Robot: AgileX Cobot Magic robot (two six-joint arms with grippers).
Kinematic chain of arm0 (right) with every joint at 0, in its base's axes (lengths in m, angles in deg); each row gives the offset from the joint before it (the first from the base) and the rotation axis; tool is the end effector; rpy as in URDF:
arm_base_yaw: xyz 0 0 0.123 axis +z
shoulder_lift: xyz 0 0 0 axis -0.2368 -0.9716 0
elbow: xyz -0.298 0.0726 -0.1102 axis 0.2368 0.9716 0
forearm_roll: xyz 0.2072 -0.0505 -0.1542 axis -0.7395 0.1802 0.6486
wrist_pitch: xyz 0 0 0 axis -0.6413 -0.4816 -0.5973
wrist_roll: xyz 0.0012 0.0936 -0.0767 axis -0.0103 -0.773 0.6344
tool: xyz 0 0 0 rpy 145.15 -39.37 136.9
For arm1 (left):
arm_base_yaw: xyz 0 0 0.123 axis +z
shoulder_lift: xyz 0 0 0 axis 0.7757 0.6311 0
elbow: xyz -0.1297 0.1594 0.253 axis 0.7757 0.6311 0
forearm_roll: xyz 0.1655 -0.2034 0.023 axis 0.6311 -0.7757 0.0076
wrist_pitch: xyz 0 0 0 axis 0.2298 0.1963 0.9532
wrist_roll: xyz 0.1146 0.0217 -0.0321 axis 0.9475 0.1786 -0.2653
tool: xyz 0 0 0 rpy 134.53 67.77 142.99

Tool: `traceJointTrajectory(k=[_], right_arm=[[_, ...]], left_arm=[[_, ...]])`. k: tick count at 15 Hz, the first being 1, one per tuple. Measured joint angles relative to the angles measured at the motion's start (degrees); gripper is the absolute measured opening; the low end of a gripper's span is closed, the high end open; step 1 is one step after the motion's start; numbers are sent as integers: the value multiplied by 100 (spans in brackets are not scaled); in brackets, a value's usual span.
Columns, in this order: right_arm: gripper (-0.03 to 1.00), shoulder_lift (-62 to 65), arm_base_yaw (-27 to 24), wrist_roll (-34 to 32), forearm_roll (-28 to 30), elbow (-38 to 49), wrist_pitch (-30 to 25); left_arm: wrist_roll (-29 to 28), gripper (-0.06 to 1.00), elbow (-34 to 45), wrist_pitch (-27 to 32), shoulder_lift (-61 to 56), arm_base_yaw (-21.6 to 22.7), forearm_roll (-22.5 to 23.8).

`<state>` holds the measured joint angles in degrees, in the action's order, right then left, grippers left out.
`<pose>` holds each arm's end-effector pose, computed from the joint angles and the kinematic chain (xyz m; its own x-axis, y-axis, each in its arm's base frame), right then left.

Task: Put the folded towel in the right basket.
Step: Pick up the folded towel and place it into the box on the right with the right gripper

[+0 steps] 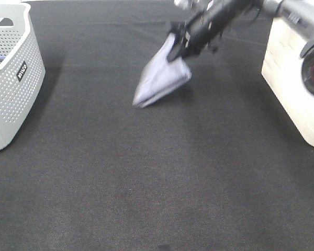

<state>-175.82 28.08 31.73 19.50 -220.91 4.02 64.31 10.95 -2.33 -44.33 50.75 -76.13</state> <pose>0.5731 0.2094 0.2051 -0.8231 -0.2685 -0.5004 -0.4981 0.7646 0.4091 -0.0095 -0.0068 0.2697 -0.4494 -0.0449 -0.8922 0.0321 0.9973 -0.0664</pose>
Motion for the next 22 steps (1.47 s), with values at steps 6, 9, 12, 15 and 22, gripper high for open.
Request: traceJointTrajectory(k=[6,9,12,15,22], right_arm=[[6,1404,-6,-17,1369,-46,-34],[6,2023,-252,-86,1713,-46,-34],[6,2406,-859,-172,1776,-46,-40],[6,2624,-1730,-413,1816,-46,-40],[6,2876,-2733,-516,2000,756,-40]], left_arm=[[0,97,0,0,0,0,0],[0,97,0,0,0,0,0],[0,97,0,0,0,0,0],[0,97,0,0,0,0,0],[0,97,0,0,0,0,0]])
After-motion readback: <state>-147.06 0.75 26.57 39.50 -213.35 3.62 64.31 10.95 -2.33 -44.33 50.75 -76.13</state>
